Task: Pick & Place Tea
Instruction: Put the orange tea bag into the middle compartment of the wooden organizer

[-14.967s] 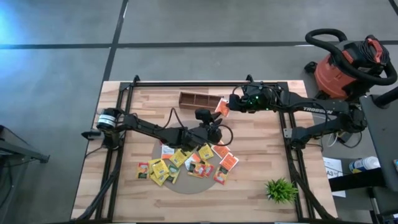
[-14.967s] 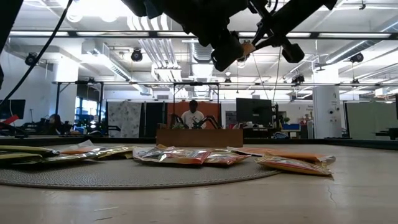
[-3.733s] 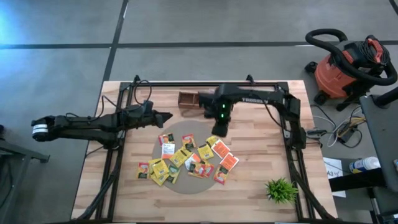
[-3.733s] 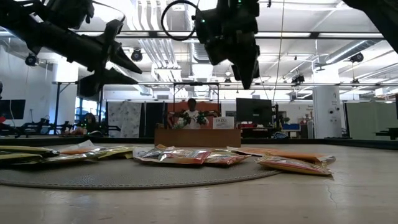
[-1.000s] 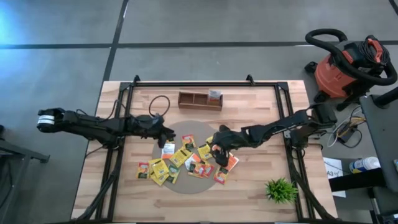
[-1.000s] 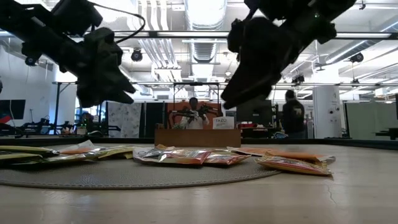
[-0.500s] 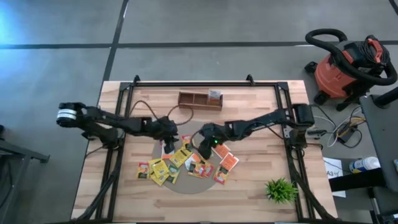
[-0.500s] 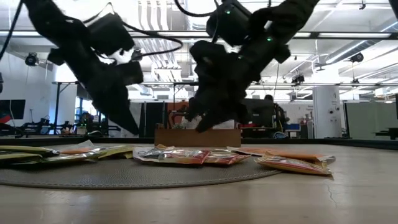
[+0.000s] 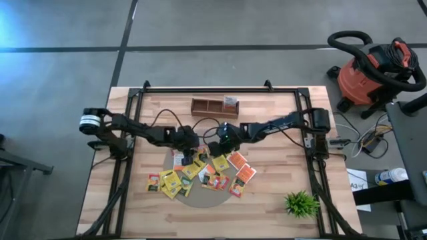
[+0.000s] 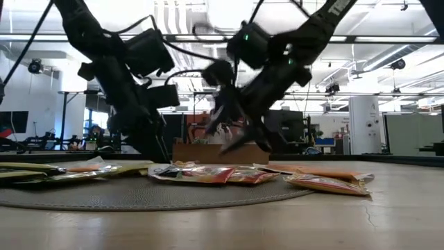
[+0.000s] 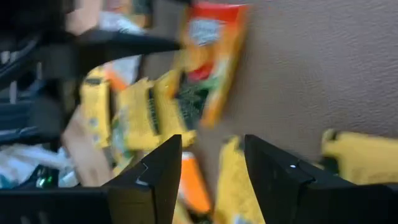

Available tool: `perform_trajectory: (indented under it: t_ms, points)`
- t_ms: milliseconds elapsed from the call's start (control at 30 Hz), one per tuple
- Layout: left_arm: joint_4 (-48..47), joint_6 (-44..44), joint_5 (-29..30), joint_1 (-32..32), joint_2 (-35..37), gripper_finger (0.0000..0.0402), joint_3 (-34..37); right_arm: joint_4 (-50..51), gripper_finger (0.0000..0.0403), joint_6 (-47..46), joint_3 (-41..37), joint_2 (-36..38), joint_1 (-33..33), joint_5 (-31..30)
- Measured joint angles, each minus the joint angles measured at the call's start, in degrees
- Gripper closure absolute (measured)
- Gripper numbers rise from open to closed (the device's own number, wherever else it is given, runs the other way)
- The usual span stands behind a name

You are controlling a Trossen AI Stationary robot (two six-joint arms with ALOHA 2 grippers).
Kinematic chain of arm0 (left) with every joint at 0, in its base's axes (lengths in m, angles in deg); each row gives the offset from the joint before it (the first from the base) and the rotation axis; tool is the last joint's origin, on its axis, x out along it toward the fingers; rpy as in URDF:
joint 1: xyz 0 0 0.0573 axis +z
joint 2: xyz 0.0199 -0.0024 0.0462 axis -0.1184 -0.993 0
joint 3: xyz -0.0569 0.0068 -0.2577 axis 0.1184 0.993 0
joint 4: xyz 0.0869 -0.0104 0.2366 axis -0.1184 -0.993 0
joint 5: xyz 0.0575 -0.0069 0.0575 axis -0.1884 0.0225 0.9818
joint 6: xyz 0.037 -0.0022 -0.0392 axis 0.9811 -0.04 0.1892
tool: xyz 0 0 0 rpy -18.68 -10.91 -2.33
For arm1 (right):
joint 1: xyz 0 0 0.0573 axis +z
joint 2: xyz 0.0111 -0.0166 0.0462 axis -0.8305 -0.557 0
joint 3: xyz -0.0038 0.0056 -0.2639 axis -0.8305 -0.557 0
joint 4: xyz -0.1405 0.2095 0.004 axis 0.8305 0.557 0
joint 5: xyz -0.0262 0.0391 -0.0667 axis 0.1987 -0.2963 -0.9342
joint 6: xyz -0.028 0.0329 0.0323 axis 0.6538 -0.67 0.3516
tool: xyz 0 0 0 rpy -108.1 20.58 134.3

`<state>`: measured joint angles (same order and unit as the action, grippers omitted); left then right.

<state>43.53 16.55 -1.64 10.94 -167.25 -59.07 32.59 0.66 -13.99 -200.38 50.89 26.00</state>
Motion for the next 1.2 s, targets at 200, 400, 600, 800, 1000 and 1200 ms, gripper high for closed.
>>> perform_trajectory:
  t_ms: [200, 400, 600, 800, 1000, 1200]
  points:
    - [1.6, -2.0, -1.2, 0.0, -1.6, 0.0264, -0.2, -0.2, 0.0232, -2.4, 3.1, -4.9, 0.1, 0.2]
    - [2.5, -2.9, -1.4, 0.0, -1.6, 0.0264, -0.6, -0.4, 0.0232, -1.3, 5.9, -6.2, -0.4, 0.3]
    - [2.9, -3.5, -1.7, 0.0, -1.7, 0.0264, -1.0, -0.3, 0.025, 0.4, 6.7, -6.0, -1.0, 1.2]
    - [3.0, -3.5, -1.7, 0.0, -1.6, 0.0264, -0.9, -0.2, 0.0322, 1.5, 6.6, -6.0, -1.2, 3.3]
    - [2.5, -4.8, -1.5, -0.1, 0.6, 0.0264, -1.3, 0.1, 0.039, 3.5, 6.6, -5.1, -1.2, 3.6]
    - [1.3, -6.2, 1.6, -0.2, 7.6, 0.0264, -2.1, 9.7, 0.0394, 12.0, 7.3, -0.8, -1.3, 3.9]
